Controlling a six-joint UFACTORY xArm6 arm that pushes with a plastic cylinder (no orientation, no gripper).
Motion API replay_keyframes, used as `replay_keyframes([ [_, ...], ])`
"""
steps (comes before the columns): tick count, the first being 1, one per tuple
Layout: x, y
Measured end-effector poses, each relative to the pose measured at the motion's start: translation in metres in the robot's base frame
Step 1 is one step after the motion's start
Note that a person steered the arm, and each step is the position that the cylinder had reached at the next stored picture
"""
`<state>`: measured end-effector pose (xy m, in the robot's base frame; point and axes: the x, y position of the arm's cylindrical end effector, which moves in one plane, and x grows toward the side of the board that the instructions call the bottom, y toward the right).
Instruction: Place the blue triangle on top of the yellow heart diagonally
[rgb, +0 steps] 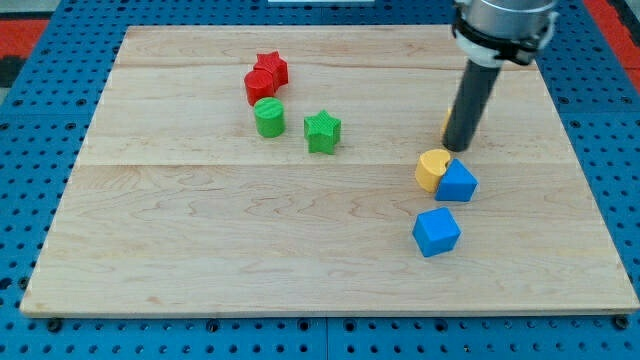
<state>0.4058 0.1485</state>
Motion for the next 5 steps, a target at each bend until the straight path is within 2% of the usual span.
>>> replay_keyframes([
  [1,-0.011,-0.006],
  [2,0.061,0.024],
  [3,0.097,0.030],
  [4,0.110,0.015],
  [5,0.075,-0.006],
])
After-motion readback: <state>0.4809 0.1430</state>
